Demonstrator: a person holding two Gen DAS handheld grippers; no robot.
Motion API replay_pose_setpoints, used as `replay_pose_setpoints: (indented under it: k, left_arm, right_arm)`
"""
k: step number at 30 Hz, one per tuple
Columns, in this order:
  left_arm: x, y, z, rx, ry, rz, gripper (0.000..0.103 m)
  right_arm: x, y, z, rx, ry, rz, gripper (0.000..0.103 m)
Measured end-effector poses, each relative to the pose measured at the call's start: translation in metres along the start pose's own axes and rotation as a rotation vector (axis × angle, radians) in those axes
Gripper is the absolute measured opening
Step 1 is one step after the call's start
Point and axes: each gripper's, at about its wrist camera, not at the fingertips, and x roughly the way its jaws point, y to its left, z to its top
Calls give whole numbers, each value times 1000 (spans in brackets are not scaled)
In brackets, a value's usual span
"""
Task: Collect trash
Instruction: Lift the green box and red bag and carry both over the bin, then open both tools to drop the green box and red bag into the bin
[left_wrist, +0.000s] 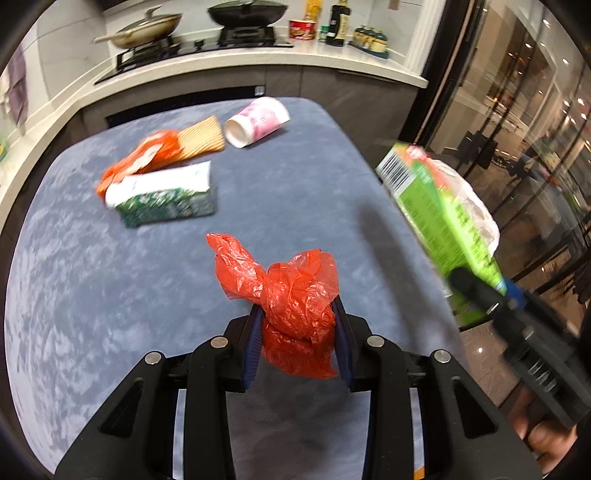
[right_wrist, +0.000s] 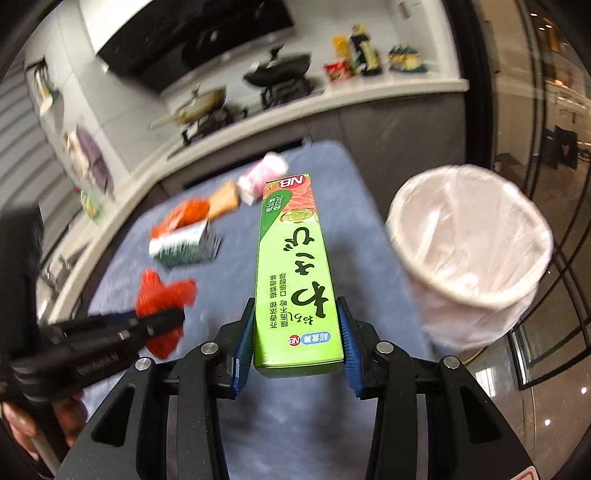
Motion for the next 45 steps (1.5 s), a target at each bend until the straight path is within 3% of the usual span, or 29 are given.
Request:
replay_pose_setpoints:
  k: [7, 12, 27, 45]
  left_arm:
    - [1, -36, 30, 68, -42, -35, 32]
    - [2, -69, 50, 123, -77, -79, 32]
    - [24, -137, 72, 225, -81, -154, 32]
    - [68, -191, 85, 283, -26, -162, 34]
  right_arm:
    - [-31, -49, 38, 82, -125, -71, 40]
    - [-38, -89, 46, 144, -149, -131, 40]
    - [-22, -152, 40, 266, -116, -223, 40]
    - [6, -181, 43, 325, -79, -248, 40]
